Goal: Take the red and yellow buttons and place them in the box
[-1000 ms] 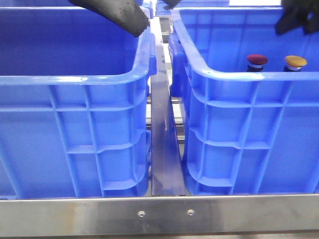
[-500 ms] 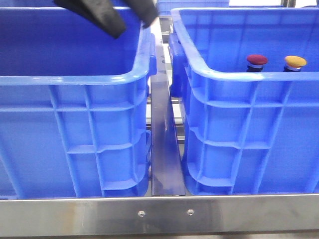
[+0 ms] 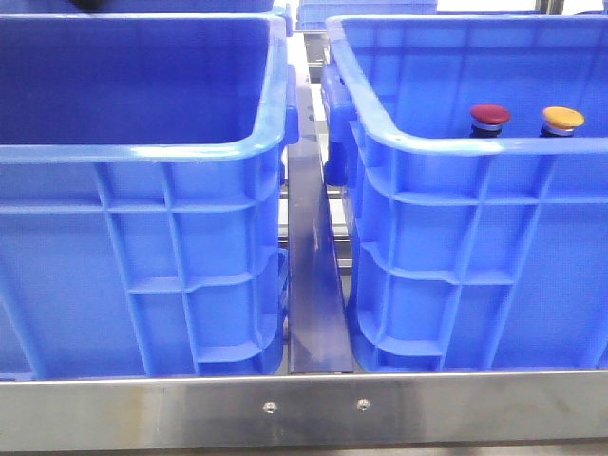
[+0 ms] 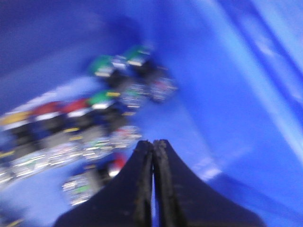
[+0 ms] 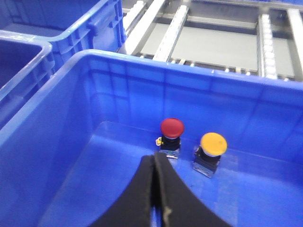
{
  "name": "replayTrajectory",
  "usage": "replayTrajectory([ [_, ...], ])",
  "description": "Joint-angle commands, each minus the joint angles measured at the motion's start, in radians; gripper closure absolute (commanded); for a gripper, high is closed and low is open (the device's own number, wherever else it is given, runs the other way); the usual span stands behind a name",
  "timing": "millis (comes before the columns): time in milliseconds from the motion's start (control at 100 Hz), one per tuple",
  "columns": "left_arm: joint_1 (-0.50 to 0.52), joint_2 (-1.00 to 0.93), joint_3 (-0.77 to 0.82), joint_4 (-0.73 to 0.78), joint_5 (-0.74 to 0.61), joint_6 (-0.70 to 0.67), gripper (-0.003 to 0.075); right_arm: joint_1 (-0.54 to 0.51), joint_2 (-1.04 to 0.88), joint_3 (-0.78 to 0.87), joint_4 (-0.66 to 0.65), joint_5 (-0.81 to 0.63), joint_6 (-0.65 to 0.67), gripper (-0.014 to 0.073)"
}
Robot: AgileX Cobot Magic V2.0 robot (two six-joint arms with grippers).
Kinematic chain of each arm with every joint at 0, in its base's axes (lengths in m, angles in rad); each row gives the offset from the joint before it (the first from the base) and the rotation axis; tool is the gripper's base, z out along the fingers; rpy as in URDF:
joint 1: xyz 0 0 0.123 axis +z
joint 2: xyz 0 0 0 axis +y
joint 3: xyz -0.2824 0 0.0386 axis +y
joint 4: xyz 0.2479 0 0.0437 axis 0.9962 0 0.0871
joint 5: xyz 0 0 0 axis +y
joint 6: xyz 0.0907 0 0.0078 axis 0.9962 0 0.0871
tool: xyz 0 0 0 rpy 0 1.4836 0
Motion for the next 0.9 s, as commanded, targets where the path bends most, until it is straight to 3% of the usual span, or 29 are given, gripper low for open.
replayTrajectory([
  [0,0.049,-0.087,0.003,-0.009,-0.081,-0.012,0.0741,-0.004,-0.046,-0.003,-0.02,-0.021,-0.016,0.0696],
  [310,0.19,-0.389,0.28,0.036,-0.306,-0.012,0.0741,-0.004,-0.113,0.039,-0.046,-0.052,-0.016,0.0696],
  [570,0.334,-0.621,0.51,0.049,-0.393,-0.012,0.0741,0.032,-0.113,0.039,-0.045,-0.079,-0.016,0.0696],
  [890,0.35,-0.944,0.761,0.045,-0.57,-0.012,0.0741,0.066,-0.18,0.063,-0.046,-0.089,-0.016,0.0696],
])
